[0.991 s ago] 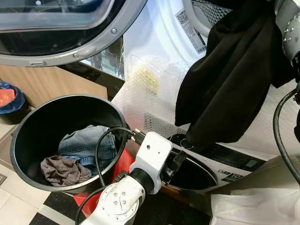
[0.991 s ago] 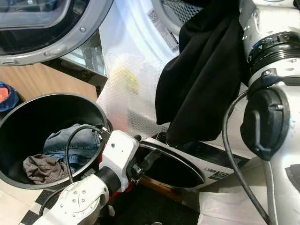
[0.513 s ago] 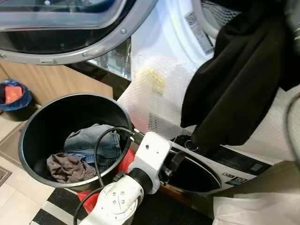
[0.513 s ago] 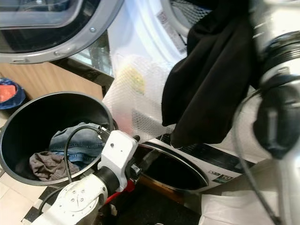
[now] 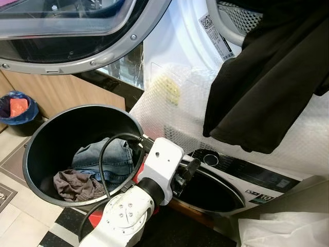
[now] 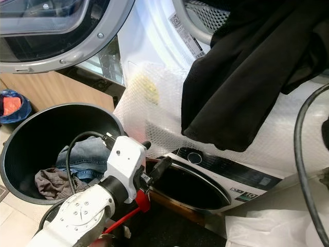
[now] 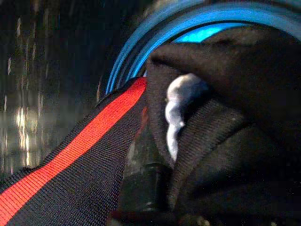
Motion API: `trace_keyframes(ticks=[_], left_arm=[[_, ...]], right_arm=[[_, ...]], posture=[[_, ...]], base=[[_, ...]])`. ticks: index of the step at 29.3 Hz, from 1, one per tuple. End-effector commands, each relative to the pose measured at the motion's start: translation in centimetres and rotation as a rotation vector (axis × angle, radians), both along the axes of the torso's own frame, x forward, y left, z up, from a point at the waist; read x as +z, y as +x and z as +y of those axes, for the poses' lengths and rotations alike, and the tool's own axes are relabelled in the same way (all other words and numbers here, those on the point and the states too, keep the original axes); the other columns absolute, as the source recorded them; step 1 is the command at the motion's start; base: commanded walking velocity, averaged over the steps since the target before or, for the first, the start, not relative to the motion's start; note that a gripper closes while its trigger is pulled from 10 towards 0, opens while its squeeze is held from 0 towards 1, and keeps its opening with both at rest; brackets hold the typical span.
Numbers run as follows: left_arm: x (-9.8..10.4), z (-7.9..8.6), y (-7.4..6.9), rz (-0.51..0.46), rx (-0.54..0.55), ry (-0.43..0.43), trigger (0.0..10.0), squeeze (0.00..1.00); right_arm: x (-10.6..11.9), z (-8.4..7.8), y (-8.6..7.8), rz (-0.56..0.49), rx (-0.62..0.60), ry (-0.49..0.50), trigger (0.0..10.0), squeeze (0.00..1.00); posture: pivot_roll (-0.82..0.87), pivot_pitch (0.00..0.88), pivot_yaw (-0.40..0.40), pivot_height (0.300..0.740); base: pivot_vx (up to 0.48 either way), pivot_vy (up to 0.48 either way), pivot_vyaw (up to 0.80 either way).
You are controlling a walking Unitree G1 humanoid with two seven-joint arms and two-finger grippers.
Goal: Clothes washing
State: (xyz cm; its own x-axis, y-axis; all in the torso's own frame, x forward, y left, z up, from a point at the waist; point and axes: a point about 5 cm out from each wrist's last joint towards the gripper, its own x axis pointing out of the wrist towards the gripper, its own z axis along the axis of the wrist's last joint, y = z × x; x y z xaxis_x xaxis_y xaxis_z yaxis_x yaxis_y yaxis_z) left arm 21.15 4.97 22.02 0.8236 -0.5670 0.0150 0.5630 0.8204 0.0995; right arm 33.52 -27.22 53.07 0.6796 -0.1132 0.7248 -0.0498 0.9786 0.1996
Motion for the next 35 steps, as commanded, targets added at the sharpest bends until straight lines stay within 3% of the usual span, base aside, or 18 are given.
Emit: trace_keyframes(ticks=[1,6,8,12,15,25,30,35], left_arm=[[0.1,-0.4,-0.2,-0.007,-0.02,-0.014,10.0,0.0],[0.1,-0.2,-0.4,-0.001,0.008,-0.02,10.0,0.0],[0.1,-0.2,-0.4,-0.002,0.012,-0.022,10.0,0.0],[0.2,-0.1,-0.3,-0.001,0.026,-0.034,10.0,0.0],[0.2,-0.1,-0.3,0.007,0.027,-0.047,10.0,0.0],[-0.2,0.1,-0.8,0.033,0.0,-0.038,10.0,0.0],[-1.2,-0.3,-1.9,0.021,-0.07,0.06,10.0,0.0],[-1.7,0.0,-2.4,0.042,-0.105,0.085,10.0,0.0]], right_arm=[[2.5,-1.5,-2.8,-0.155,-0.037,0.054,10.0,0.0],[2.4,-1.5,-2.7,-0.187,-0.008,0.143,10.0,0.0],[2.3,-1.4,-2.5,-0.176,0.0,0.14,10.0,0.0],[1.0,0.4,-0.6,-0.068,0.006,0.044,10.0,0.0],[0.6,0.8,-0.2,-0.059,0.017,0.054,10.0,0.0],[0.1,-0.7,-0.4,-0.047,-0.036,0.078,10.0,0.0],[0.0,-1.0,-0.5,-0.049,-0.049,0.068,10.0,0.0],[0.1,-1.1,-0.6,-0.047,-0.057,0.065,10.0,0.0]], posture=[[0.07,0.161,-0.138,0.74],[0.09,0.164,-0.158,0.74],[0.09,0.165,-0.16,0.74],[0.09,0.17,-0.167,0.74],[0.09,0.178,-0.169,0.74],[0.09,0.189,-0.156,0.74],[0.08,0.19,-0.148,0.74],[0.08,0.191,-0.147,0.74]], base=[[0.0,0.0,0.0],[0.0,0.0,0.0],[0.0,0.0,0.0],[0.0,0.0,0.0],[0.0,0.0,0.0],[0.0,0.0,0.0],[0.0,0.0,0.0],[0.0,0.0,0.0]])
